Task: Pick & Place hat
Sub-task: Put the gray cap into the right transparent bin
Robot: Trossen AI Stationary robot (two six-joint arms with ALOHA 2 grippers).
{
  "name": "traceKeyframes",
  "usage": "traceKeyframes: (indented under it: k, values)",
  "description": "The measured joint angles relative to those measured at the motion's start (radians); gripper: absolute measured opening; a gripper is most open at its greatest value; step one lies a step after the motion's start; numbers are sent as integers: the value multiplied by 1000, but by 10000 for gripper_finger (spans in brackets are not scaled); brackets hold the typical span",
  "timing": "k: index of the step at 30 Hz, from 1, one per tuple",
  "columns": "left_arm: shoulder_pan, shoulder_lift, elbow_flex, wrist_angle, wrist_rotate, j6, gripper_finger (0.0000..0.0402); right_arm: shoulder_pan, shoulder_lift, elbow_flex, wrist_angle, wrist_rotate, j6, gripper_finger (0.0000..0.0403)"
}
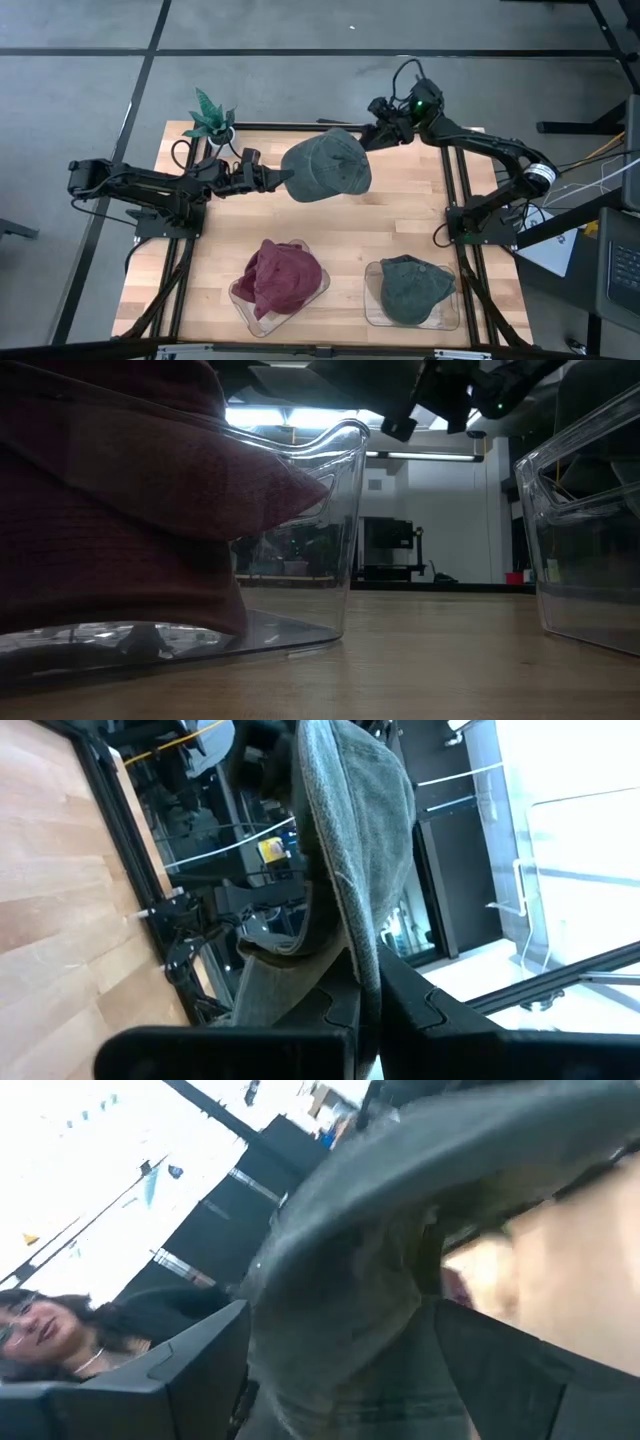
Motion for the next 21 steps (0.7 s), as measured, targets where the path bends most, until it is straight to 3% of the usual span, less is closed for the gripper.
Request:
traceKeyframes:
  k: [7,15,21]
  values:
    - [0,-10,0,-1,-8,10,8,-36,-22,0,-3,8,1,314]
    - [0,-12,0,1,-28,11,8,44,-21,0,-60,61,-60,314]
    - [-1,-12,0,19,-34,12,8,72,-20,0,-202,125,-165,314]
